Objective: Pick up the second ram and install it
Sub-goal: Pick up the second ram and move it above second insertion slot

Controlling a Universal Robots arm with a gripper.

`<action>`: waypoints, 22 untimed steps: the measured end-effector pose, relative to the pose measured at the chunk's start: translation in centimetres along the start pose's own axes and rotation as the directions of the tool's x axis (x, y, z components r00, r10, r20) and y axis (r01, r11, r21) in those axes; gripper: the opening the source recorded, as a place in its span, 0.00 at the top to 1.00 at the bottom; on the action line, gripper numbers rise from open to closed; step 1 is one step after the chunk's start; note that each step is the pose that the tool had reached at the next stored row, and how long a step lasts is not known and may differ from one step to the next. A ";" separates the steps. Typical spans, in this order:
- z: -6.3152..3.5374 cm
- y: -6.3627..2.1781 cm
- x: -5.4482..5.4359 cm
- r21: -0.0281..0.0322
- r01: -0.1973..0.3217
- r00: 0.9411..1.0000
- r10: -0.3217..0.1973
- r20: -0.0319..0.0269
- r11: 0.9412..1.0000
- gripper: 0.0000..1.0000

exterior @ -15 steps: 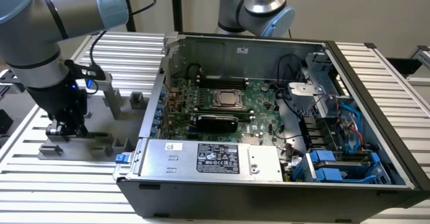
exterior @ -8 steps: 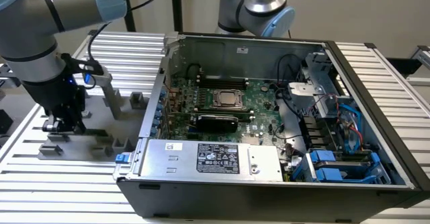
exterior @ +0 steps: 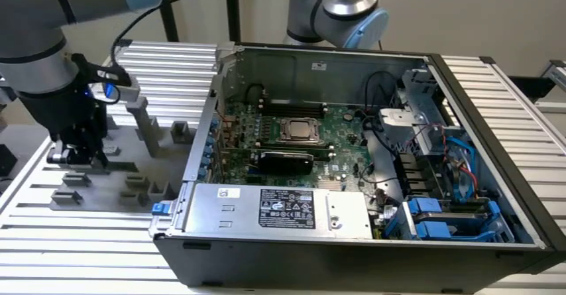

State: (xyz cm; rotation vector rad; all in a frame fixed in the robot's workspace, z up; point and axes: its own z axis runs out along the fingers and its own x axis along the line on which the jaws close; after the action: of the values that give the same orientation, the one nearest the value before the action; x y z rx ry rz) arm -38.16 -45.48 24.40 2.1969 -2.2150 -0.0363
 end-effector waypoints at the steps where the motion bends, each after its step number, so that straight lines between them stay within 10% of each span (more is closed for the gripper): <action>1: -0.43 0.00 0.0 0.000 0.000 1.000 0.000 0.000 1.000 1.00; 11: -5.03 -0.53 0.0 -0.001 0.000 1.000 0.000 0.000 1.000 1.00; 22: -10.15 -5.06 -0.1 -0.007 0.000 1.000 0.000 0.000 1.000 1.00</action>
State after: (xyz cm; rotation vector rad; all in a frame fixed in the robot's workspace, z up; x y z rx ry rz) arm -32.77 -45.49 34.39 2.1932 -2.2111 -0.0442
